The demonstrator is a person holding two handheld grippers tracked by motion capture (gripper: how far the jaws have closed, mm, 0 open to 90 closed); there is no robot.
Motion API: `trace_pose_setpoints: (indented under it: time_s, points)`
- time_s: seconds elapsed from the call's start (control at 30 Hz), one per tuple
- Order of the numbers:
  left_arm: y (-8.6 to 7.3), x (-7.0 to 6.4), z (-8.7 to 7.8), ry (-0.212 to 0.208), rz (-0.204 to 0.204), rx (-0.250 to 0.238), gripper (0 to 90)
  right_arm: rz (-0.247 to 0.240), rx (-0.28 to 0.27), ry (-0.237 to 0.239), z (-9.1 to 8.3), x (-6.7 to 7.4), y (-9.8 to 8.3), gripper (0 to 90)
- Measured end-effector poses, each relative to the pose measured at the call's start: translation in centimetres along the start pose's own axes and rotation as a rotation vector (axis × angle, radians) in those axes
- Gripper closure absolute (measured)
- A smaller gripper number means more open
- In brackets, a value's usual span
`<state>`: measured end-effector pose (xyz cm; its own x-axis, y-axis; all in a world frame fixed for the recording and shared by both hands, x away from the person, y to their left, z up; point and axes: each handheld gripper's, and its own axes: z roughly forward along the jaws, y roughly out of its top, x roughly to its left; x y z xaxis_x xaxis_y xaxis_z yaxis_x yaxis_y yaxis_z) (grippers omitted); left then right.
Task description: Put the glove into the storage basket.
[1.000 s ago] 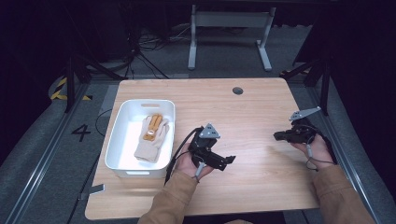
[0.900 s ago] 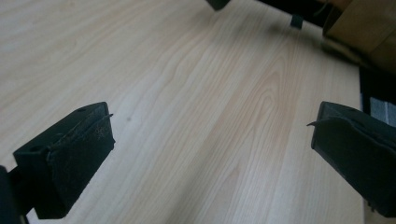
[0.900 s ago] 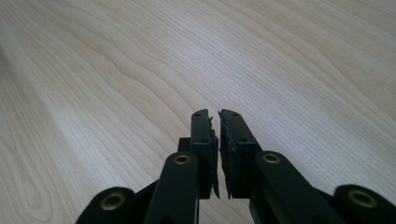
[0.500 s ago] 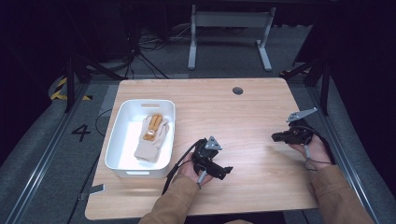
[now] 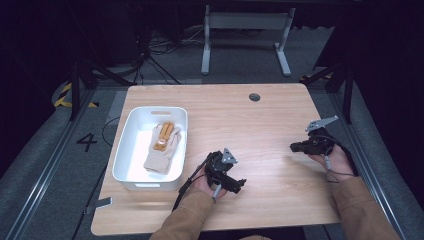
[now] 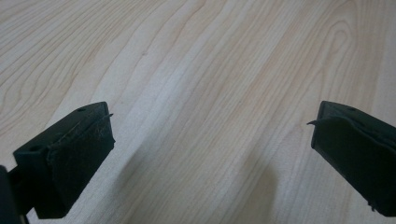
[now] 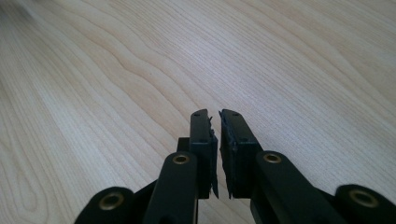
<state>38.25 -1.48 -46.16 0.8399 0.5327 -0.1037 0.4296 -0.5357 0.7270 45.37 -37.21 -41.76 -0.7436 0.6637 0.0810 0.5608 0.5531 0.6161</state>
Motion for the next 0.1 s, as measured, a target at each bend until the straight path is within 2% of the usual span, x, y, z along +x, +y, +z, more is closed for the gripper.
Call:
trace_pose_setpoints:
  time_s: [0.1]
  points:
    - [-0.01, 0.24, 0.06, -0.017, -0.023, 0.01, 0.0, 0.002, -0.001, -0.002, -0.03, -0.01, -0.02, 83.3]
